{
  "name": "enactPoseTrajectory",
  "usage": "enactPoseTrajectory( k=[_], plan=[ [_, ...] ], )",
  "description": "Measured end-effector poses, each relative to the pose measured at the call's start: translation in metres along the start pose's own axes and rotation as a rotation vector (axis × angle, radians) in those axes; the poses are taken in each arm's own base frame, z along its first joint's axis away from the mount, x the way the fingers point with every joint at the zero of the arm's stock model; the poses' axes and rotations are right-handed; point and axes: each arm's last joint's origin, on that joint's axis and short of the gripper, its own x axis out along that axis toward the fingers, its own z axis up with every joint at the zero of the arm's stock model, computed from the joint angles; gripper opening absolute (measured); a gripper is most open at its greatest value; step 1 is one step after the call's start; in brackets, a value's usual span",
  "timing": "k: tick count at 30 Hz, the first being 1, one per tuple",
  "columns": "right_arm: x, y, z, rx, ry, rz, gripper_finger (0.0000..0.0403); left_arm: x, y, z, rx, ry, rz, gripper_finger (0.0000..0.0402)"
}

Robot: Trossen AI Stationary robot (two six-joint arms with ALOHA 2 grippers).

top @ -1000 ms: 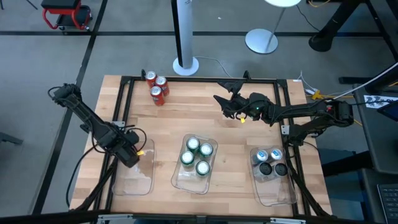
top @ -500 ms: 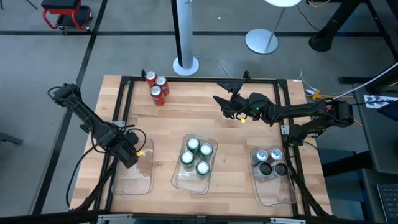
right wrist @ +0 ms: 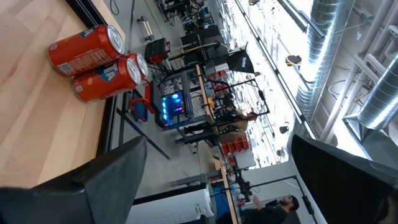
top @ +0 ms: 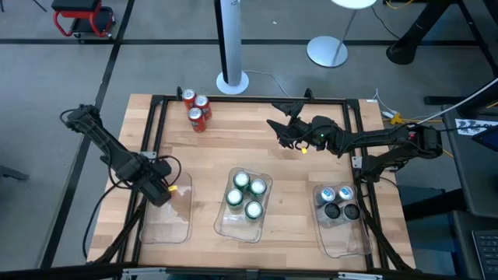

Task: Sort soda cans
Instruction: Put the orange soda can into the left transparent bin

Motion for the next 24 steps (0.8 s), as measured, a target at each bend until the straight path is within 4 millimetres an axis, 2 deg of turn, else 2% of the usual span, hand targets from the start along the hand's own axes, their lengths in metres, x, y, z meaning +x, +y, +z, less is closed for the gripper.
enactPoseTrajectory(
  k=[5, 14, 20, 24],
  plan=[
    [0.0, 0.0, 0.0, 0.0, 0.0, 0.0, 0.0399, -0.008, 0.004, 0.006, -0.011, -0.07, 0.039, 0.0336],
    [0.0, 0.0, 0.0, 0.0, 0.0, 0.0, 0.0399, -0.025, -0.002, 0.026, -0.004, -0.212, -0.053, 0.0336],
    [0.0, 0.0, 0.0, 0.0, 0.0, 0.0, 0.0399, -0.026, -0.005, 0.039, 0.044, -0.248, -0.097, 0.0336],
    [0.0, 0.0, 0.0, 0.0, 0.0, 0.0, 0.0399, -0.026, 0.0, 0.053, -0.003, -0.304, -0.063, 0.0336]
  ],
)
